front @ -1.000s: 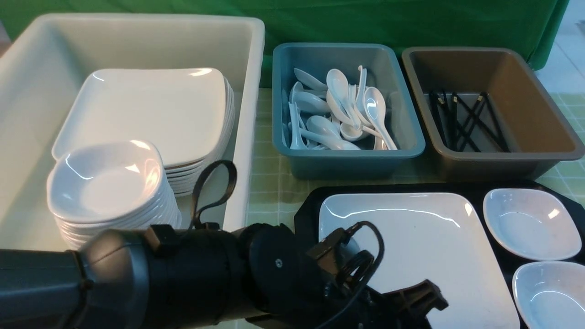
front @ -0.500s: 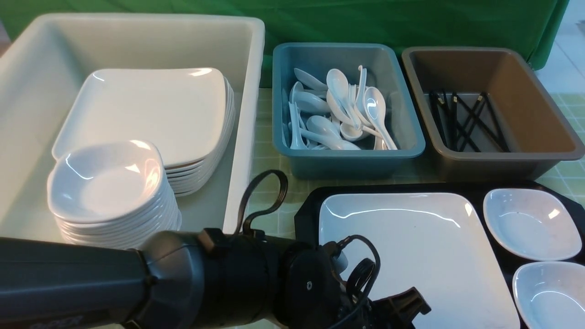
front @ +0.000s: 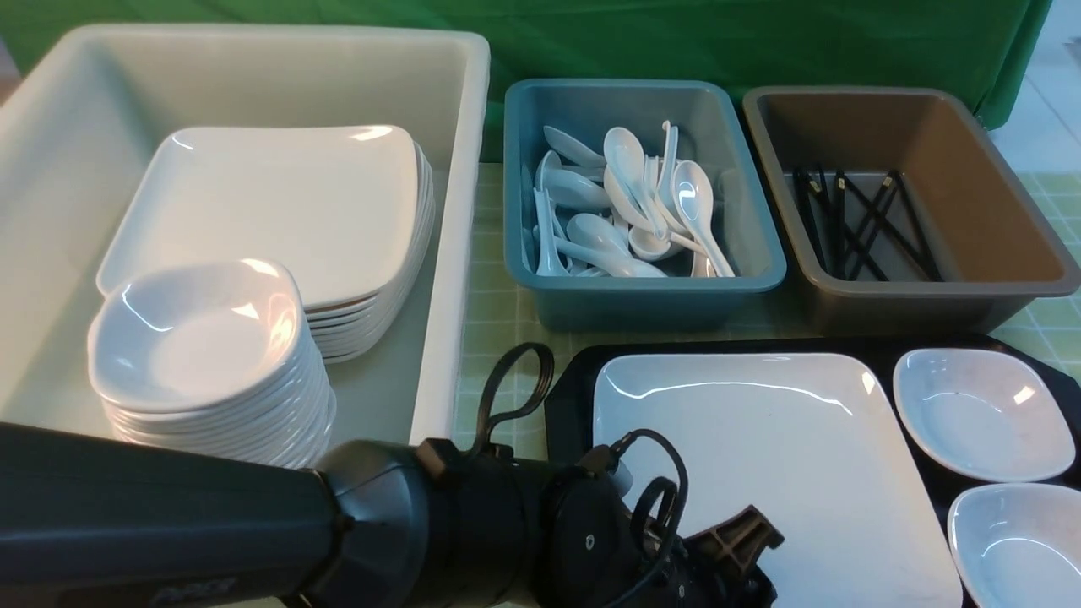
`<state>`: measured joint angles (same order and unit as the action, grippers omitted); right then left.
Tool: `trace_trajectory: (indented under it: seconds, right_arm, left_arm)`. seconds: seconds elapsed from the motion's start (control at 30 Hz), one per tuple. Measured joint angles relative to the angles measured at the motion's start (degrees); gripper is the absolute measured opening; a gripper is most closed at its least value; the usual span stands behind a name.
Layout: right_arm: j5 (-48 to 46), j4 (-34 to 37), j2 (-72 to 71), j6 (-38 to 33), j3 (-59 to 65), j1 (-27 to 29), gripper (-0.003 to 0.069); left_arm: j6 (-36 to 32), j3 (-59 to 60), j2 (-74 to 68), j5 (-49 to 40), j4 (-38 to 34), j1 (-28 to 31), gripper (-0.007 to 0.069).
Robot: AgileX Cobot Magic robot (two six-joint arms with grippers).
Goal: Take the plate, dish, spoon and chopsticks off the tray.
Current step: Use the left arm to grab a plate from the dinner plate
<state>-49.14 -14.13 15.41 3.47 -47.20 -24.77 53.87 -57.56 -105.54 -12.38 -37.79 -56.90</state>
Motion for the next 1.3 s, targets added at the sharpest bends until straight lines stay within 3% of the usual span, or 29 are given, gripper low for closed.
trace_trajectory:
  seconds: [0.2, 0.33, 0.57, 0.93, 1.03, 1.2, 1.3]
  right_arm:
    - [0.0, 0.0, 0.0, 0.0, 0.0, -0.3, 0.0134]
    - [0.0, 0.0, 0.0, 0.0, 0.0, -0.3, 0.0136]
    - [-0.2, 0.0, 0.0, 0.0, 0.0, -0.3, 0.0144]
    - [-0.6, 0.0, 0.0, 0.0, 0.0, -0.3, 0.0153]
    - [-0.7, 0.0, 0.0, 0.0, 0.0, -0.3, 0.0158]
    - [-1.0, 0.0, 0.0, 0.0, 0.0, -0.3, 0.0162]
    - [-1.0, 0.0, 0.0, 0.0, 0.0, -0.3, 0.0165]
  left_arm:
    - [2.1, 0.0, -0.1, 3.3, -0.2, 0.0, 0.0432]
    - [7.9, 0.0, -0.3, 4.9, 0.4, 0.0, 0.0432]
    - [14.4, 0.2, -1.1, 15.3, 1.2, -0.4, 0.0435]
    - [16.6, 0.2, -3.6, 17.5, 1.5, -0.4, 0.0428]
    - [16.7, 0.2, -3.6, 16.4, 5.5, -0.4, 0.0353]
    - [17.3, 0.2, -2.6, 12.4, 10.1, -0.3, 0.0123]
    - [18.2, 0.1, -1.7, 11.3, 10.4, 0.0, 0.0059]
